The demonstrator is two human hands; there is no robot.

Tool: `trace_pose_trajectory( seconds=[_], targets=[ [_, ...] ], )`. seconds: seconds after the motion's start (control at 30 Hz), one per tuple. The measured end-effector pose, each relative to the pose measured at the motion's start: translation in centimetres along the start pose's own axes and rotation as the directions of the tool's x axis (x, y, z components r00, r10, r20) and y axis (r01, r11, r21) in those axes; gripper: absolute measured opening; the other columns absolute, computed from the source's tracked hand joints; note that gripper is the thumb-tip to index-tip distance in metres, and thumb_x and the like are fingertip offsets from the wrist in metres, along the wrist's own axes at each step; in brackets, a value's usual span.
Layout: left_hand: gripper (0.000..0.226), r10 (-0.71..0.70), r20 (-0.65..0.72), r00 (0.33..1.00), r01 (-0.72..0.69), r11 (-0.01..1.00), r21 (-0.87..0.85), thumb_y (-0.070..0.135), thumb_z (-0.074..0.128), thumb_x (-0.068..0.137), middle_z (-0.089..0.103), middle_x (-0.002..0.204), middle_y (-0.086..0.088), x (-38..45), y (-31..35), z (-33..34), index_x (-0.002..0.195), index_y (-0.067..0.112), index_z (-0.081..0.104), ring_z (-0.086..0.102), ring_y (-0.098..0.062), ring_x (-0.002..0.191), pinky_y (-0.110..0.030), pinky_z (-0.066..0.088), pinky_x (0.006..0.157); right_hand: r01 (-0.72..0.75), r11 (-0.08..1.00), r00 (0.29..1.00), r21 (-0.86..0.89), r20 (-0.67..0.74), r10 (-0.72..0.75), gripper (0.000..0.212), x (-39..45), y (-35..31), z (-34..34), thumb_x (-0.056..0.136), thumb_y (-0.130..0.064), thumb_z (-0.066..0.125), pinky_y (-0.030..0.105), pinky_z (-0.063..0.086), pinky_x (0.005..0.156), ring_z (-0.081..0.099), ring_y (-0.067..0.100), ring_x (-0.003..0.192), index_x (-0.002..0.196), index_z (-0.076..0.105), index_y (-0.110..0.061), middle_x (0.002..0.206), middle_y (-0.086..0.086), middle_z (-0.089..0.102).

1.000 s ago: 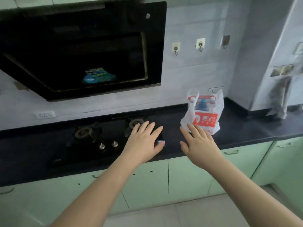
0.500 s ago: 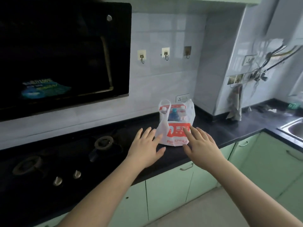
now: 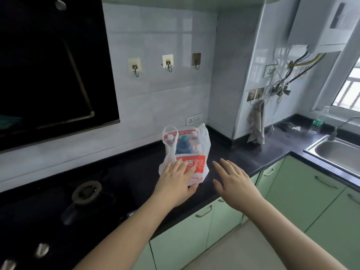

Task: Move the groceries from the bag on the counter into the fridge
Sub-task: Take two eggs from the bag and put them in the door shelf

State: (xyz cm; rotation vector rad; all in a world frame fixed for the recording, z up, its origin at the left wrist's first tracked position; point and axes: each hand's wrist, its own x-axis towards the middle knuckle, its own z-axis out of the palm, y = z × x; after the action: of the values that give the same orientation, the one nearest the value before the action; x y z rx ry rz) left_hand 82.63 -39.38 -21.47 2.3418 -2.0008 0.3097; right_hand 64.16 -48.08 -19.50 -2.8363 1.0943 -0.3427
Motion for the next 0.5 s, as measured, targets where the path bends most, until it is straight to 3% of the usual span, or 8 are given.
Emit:
trace_pose_trajectory(
  seconds=[0.17,0.5],
  targets=[
    [0.065,-0.002,0.052,0.999,0.000,0.999,0.037,0.055,0.027,0.098,0.018,0.161,-0.007,5.9,1.2,1.2,0.153,0.022,0.020,0.009,-0.025,0.149,-0.043,0.005,0.121,0.083,0.996,0.996,-0.025,0.027,-0.083,0.059,3.5,4.1,1.4,0.100,-0.042,0.032,0.032,0.004,0.118,0.010,0.020,0.148,0.153,0.013,-0.025,0.160,0.002,0.017],
    [0.061,-0.145,0.089,0.985,0.142,0.989,0.043,0.053,0.016,0.100,0.012,0.163,-0.006,12.0,-0.2,3.6,0.154,0.024,0.016,0.000,-0.023,0.150,-0.040,-0.003,0.120,0.216,0.974,0.972,0.066,0.074,-0.221,0.067,12.5,8.2,3.8,0.098,-0.047,0.033,0.031,-0.001,0.117,0.004,0.016,0.149,0.154,0.006,-0.021,0.162,-0.001,0.008]
  ],
)
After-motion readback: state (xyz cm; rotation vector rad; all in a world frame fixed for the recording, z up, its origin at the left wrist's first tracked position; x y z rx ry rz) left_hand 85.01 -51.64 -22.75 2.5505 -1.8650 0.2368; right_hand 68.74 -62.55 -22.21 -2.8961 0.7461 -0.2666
